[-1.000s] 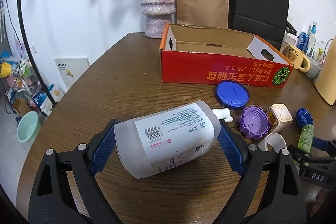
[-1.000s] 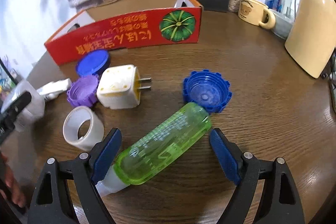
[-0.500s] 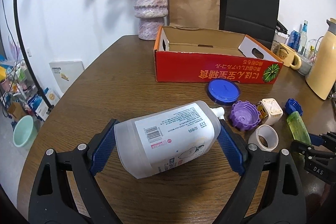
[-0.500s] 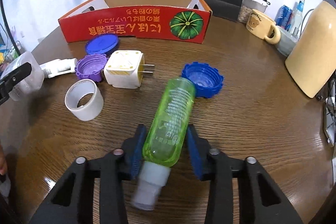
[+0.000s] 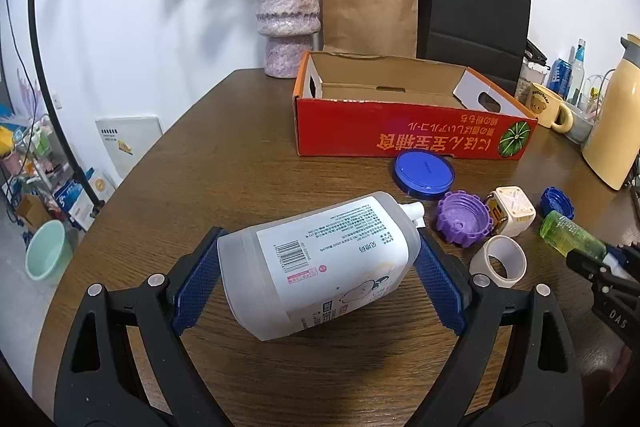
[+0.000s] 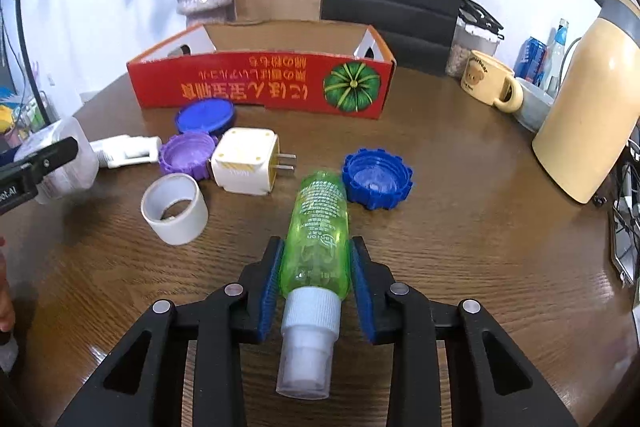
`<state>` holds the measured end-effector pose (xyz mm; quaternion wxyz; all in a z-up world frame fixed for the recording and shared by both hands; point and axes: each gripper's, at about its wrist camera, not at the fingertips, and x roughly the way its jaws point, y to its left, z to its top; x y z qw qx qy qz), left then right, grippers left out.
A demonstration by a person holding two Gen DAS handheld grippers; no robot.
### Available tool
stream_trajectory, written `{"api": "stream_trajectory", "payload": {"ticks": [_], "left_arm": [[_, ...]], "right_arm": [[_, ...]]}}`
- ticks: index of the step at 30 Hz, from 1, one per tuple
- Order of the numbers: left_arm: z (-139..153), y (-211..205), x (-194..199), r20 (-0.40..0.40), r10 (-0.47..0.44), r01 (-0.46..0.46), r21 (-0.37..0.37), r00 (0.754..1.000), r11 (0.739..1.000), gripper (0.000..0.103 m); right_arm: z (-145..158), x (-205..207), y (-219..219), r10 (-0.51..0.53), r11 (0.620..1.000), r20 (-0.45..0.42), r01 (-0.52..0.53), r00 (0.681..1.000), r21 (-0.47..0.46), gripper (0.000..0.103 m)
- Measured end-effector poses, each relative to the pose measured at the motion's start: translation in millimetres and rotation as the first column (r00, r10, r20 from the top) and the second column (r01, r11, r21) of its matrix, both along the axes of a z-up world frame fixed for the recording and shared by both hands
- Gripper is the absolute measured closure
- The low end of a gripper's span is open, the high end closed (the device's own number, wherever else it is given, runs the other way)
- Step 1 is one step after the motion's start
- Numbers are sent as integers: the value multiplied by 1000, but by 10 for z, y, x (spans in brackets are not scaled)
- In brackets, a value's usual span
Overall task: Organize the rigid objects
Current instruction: 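Lift the white bottle with the left tool while the right tool lifts the green spray bottle, then carry the white bottle over the box while the right tool carries the green spray bottle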
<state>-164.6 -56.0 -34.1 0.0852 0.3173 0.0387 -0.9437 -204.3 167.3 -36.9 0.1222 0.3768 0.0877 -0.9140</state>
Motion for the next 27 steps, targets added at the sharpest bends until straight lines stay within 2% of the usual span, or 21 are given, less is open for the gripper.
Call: {"api": "stream_trajectory", "payload": {"ticks": [13,27], "left_arm": [[227,169,7,-27,-34,34,21,999,999,14],[551,351,-189,-83,-45,47,26,996,999,14]], "right_arm": [[215,15,-54,41,996,-63,-46,997,-70,68],[535,-124,-92,52,990,-138,-69,989,-122,68]]}}
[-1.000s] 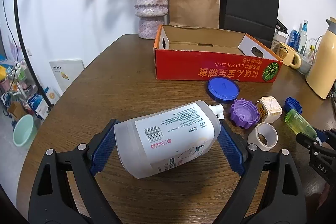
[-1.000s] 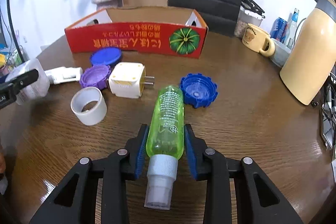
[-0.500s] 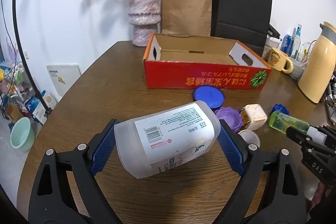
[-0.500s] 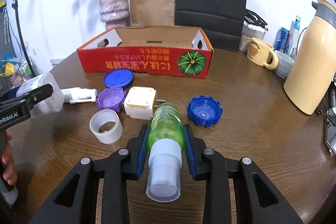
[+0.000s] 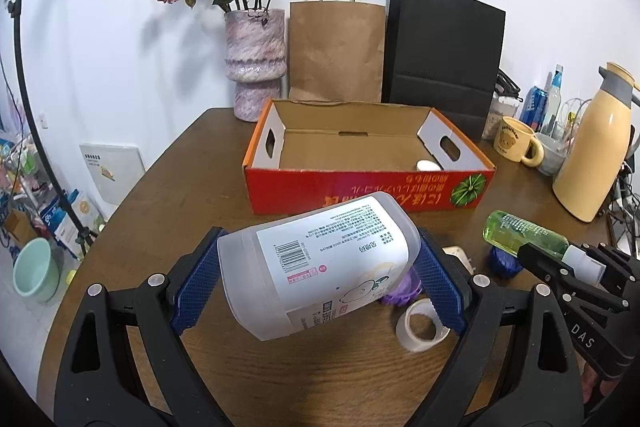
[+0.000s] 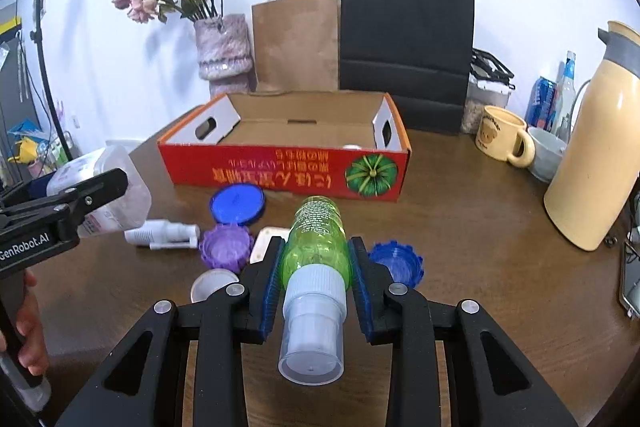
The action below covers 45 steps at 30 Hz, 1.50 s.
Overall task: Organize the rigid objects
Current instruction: 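Carry the white bottle over the box while the right tool carries the green spray bottle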
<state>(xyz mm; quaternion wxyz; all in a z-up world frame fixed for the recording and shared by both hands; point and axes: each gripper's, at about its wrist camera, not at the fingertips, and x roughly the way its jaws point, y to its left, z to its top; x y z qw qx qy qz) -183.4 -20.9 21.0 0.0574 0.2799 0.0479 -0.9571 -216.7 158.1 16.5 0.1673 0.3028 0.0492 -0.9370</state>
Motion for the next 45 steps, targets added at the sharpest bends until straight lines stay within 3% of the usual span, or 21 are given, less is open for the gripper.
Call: {"api": "stream_trajectory", "payload": {"ticks": [27,45], "left_arm": [[304,77,-742,-66,18,-15,48,998,999,14],[240,45,-1338,-46,37,-36,34,998,999,14]], "right_arm": [[273,-808,-152,3,997,-65,-9,998,-82,68],[245,-1409,-244,17,997,-56,-21,998,-73,68]]}}
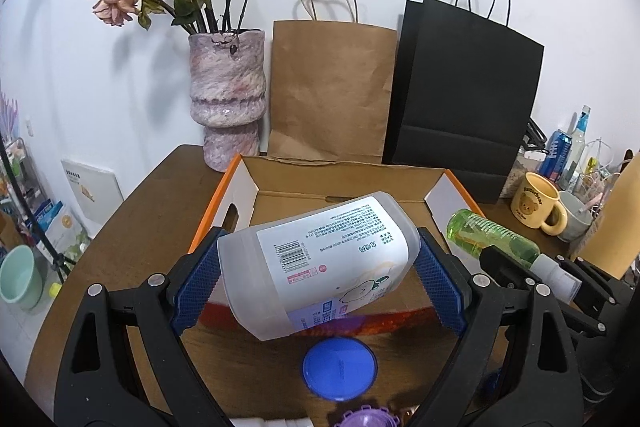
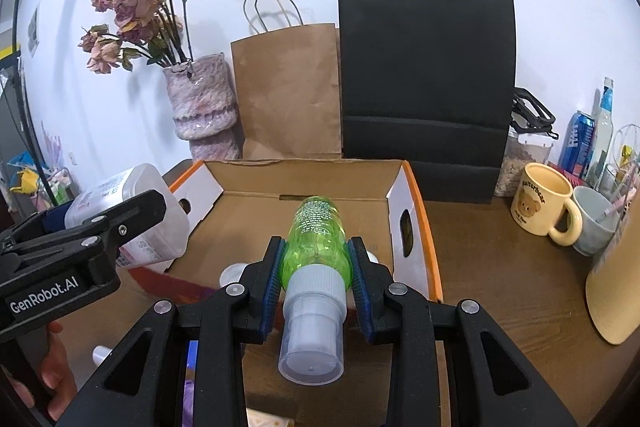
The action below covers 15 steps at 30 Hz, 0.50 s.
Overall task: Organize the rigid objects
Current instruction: 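Carry the white bottle over the box while the right tool carries the green spray bottle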
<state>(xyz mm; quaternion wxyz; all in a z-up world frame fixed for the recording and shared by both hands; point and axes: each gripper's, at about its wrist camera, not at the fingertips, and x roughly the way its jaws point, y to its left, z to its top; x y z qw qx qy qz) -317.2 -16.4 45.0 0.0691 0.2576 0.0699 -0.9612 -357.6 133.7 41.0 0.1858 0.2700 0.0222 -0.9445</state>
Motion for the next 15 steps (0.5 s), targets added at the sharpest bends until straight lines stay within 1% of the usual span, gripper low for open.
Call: {"api": "stream_trajectory", "payload": {"ticks": [15], "left_arm": [[-113,-82,-419,25,18,-17,-39,1000,999,14]], "right_arm": [[-50,-438,-118,22,999,9,-22,1000,38,68]]}}
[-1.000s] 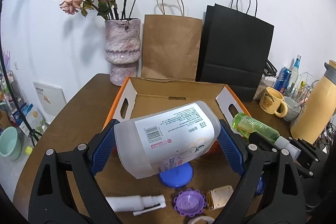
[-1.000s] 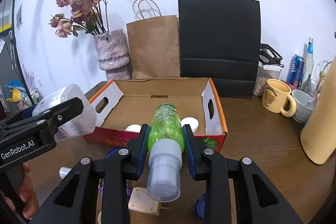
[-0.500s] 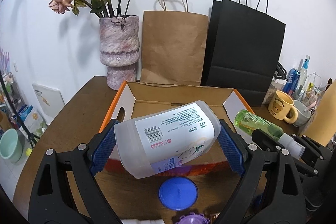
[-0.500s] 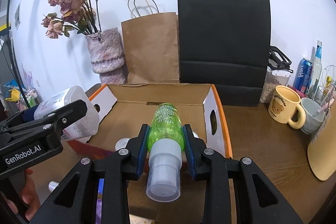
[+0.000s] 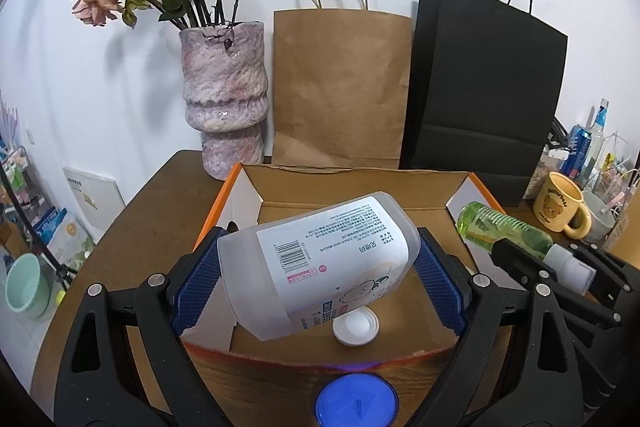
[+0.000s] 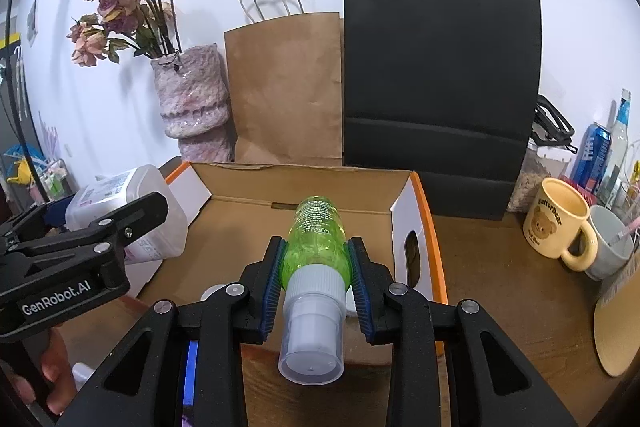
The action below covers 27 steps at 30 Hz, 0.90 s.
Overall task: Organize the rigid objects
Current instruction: 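Carry the white bottle over the box while the right tool carries the green spray bottle, then open the left tool to drop the white bottle in the box while the right tool drops the spray bottle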
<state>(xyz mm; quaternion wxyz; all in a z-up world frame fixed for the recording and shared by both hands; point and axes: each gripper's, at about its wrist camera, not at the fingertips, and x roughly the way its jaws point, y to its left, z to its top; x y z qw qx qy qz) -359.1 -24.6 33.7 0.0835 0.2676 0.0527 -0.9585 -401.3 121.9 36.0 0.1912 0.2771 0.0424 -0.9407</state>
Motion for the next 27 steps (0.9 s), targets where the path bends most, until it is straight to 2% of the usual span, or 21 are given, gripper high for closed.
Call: {"api": "stream_trajectory", "payload": {"ticks": [17,27], "left_arm": [[-173,-107,-338,43,8,-5,-49,999,999,14],[-231,-151,-407,56,4,-2,-45,998,999,14]], "right_arm": [[-156,-348,-125,19,998,32,-21,999,64,68],[-303,-466,-117,30,996,73,-36,997,78,68]]}}
